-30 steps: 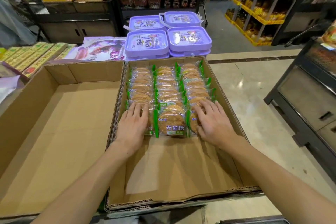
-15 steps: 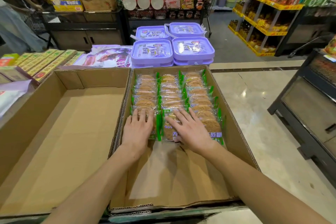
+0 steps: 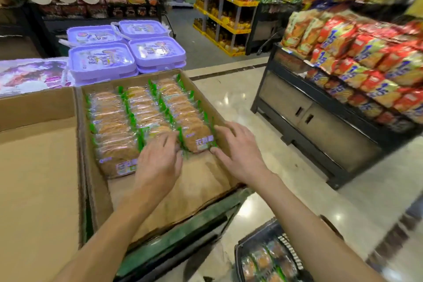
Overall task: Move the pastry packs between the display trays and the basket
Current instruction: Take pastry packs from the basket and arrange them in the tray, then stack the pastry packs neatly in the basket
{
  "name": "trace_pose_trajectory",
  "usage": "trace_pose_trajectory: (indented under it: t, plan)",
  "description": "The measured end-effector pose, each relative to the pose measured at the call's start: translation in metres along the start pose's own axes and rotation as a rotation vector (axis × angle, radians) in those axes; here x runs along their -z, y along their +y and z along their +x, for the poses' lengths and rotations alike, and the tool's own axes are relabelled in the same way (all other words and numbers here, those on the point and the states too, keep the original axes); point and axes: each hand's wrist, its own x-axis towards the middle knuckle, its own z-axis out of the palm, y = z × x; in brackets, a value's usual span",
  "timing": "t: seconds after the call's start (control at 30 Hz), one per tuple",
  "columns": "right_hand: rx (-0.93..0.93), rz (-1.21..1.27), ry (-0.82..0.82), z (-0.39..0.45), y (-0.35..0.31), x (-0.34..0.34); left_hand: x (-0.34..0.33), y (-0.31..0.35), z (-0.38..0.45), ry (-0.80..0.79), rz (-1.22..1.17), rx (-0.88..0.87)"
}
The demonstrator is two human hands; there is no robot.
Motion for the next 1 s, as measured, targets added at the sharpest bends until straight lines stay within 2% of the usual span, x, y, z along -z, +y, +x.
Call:
trace_pose_trajectory:
  t: [0.07, 0.13, 0.23, 0.33, 0.5, 0.7, 0.83, 1.0]
  plan:
    - [-0.217, 0.052, 0.067, -0.060, 0.021, 0.028, -0.007, 0.046, -0.016, 0.094, -0.231, -0.215]
    - [-0.375, 0.006, 0.113, -0.130, 0.037, 0.049, -0.016, 0.098, -0.037, 0.093, -0.355, -0.382]
    - [-0.606, -0.078, 0.114, -0.251, 0.054, 0.068, -0.035, 0.174, -0.082, -0.100, -0.486, -0.543]
    - [-0.840, -0.119, 0.165, -0.367, 0.062, 0.078, -0.062, 0.229, -0.128, -0.322, -0.608, -0.587]
    - [-1.181, -0.068, 0.288, -0.527, 0.071, 0.073, -0.112, 0.308, -0.207, -0.603, -0.569, -0.685]
    - [-1.213, 0.036, 0.225, -0.632, 0.138, 0.082, -0.173, 0.414, -0.271, -0.717, -0.406, -0.679]
    - [-1.051, 0.132, 0.056, -0.659, 0.194, 0.096, -0.180, 0.460, -0.302, -0.739, -0.427, -0.489]
    - [-0.859, 0.220, -0.092, -0.636, 0.271, 0.088, -0.202, 0.462, -0.303, -0.742, -0.333, -0.242]
